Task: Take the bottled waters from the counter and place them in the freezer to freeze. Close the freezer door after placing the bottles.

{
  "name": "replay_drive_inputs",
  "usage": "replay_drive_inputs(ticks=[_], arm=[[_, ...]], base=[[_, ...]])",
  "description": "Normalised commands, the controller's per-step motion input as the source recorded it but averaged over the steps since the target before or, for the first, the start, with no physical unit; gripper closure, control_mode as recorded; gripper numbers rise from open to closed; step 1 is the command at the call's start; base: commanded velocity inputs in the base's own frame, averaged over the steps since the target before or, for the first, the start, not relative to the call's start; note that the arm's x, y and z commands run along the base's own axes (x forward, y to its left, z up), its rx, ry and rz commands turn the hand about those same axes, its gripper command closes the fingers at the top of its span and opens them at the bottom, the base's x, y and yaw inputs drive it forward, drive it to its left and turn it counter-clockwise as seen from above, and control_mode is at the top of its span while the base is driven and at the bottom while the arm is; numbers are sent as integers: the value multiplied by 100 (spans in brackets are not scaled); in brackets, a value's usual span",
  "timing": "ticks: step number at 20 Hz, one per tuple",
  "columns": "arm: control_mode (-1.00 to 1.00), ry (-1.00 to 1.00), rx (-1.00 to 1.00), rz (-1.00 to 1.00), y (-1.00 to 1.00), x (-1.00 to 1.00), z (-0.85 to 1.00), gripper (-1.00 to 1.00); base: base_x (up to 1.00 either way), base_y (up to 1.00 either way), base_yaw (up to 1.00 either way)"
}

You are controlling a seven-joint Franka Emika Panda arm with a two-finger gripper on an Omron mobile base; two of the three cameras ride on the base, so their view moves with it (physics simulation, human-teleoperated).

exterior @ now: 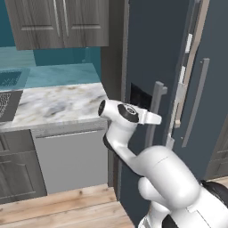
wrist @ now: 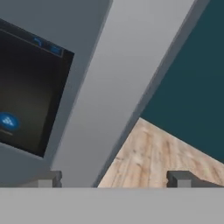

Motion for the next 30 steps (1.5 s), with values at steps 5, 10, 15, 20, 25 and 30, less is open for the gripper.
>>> replay_drive_inputs(ticks=[5, 10, 15, 20, 25, 30], arm=[[-100, 6, 27, 7, -77, 0, 0, -100], [-100, 0, 22, 13, -71, 7, 0, -100], [-100, 0, 5, 10, -54, 20, 0, -100], [-100, 1, 0, 3, -5, 16, 0, -100], [-100, 0, 3, 2, -12, 27, 0, -100], [-100, 3, 11, 7, -33, 39, 7, -100]], base=[[0, 0, 0], [0, 0, 0], [0, 0, 0], [0, 0, 0], [0, 0, 0], [0, 0, 0]])
